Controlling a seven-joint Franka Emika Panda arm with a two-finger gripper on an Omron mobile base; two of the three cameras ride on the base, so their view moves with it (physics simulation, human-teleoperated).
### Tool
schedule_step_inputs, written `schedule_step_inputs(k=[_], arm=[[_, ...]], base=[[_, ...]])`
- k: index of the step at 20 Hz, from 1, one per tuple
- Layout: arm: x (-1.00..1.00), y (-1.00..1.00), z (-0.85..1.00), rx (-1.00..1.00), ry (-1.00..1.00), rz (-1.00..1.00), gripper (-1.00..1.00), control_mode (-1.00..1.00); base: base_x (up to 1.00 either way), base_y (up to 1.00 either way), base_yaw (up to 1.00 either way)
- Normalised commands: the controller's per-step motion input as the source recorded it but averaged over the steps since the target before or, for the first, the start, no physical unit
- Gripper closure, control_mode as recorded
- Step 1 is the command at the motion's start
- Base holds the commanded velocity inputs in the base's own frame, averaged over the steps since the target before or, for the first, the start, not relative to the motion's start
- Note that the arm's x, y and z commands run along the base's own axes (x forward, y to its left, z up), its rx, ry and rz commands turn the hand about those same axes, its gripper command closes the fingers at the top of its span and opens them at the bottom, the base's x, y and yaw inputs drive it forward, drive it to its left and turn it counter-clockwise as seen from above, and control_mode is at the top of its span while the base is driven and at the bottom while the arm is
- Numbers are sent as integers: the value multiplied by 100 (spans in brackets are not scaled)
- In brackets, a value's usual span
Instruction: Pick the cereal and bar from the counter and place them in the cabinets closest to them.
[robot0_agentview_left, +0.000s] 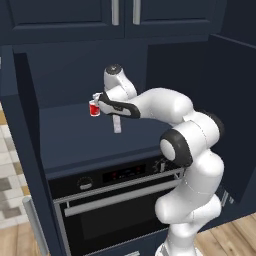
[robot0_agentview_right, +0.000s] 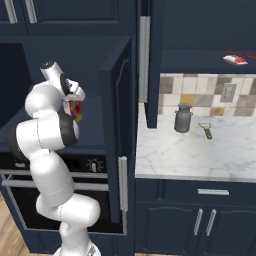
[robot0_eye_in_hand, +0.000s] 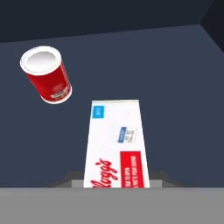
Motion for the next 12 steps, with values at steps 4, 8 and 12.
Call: schedule_step_inputs(k=[4,8,12], arm=[[4,2,-2,-1,1,0,-100,-100],[-24,0,0,-2,-7,1,-100,-100],[-58,0,0,-5,-13,2,-100,-100]], base=[[0,0,0],[0,0,0],[0,0,0]])
